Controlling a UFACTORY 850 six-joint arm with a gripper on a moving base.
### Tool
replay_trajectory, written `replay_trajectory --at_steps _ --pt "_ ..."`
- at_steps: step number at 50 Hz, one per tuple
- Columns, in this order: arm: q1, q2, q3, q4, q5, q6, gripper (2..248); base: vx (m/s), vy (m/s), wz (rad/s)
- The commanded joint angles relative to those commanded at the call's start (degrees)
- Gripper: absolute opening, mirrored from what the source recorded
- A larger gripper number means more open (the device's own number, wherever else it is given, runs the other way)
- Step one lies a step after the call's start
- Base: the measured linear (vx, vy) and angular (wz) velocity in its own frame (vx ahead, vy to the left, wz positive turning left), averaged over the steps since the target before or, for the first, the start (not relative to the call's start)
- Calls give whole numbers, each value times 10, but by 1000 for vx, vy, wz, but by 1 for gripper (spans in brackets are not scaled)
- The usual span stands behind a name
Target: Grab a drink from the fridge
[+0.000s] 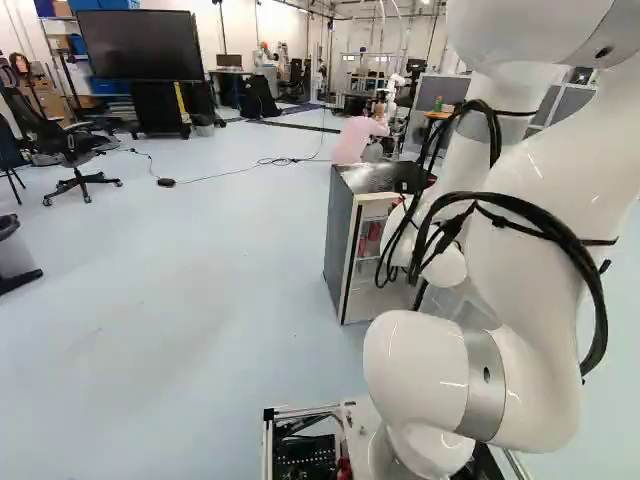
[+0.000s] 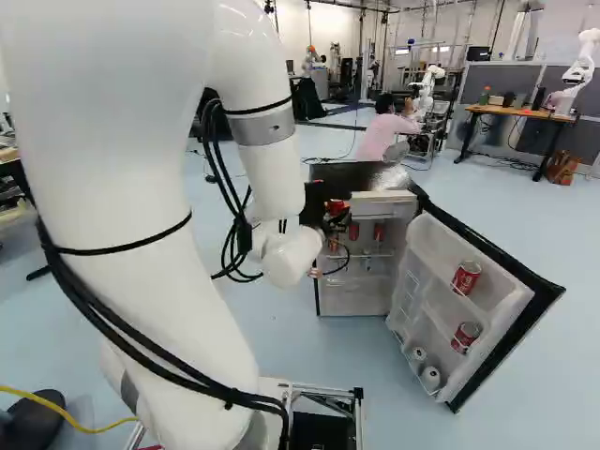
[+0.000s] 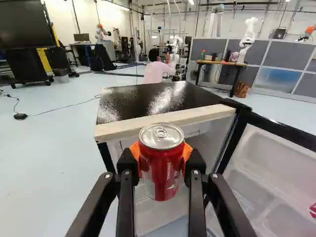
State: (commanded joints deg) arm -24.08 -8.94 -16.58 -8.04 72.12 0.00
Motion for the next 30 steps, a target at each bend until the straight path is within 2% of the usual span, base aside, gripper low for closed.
replay_trajectory --at_steps 30 --pt "10 19 -29 0 -19 0 98 0 0 0"
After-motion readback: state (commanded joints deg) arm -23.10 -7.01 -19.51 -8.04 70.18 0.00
